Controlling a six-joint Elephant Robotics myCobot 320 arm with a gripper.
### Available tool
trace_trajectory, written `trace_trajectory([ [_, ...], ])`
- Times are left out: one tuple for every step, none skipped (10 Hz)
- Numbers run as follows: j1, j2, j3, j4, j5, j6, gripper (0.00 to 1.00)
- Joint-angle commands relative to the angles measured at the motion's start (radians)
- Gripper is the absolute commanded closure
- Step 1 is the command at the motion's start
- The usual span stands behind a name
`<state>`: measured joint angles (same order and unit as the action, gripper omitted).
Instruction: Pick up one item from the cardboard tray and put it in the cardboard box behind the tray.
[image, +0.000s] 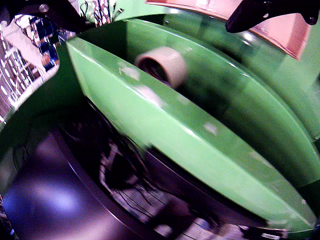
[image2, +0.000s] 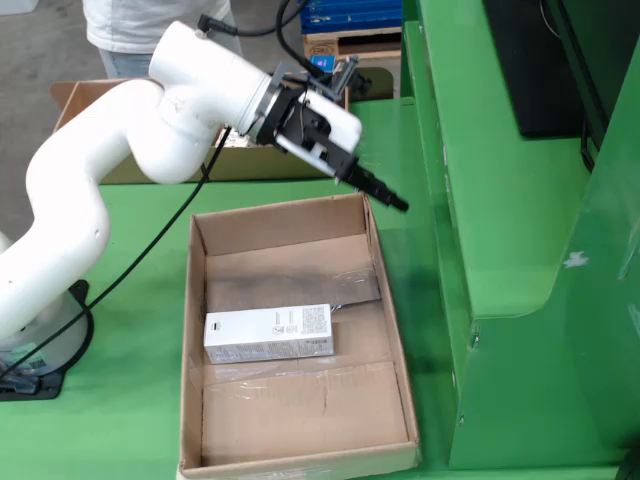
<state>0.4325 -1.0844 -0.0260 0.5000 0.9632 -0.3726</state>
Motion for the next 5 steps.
trace_trajectory([
  [-0.373,0.136,0.026,-0.364,0.908,0.172,0.0],
  [-0.345,0.21,0.026,-0.635,1.038,0.142,0.0],
  [-0.267,0.313,0.026,-0.981,1.096,0.087,0.0],
  [-0.223,0.359,0.026,-1.151,1.15,0.06,0.0],
  [-0.173,0.403,0.026,-1.34,1.233,0.012,0.0],
])
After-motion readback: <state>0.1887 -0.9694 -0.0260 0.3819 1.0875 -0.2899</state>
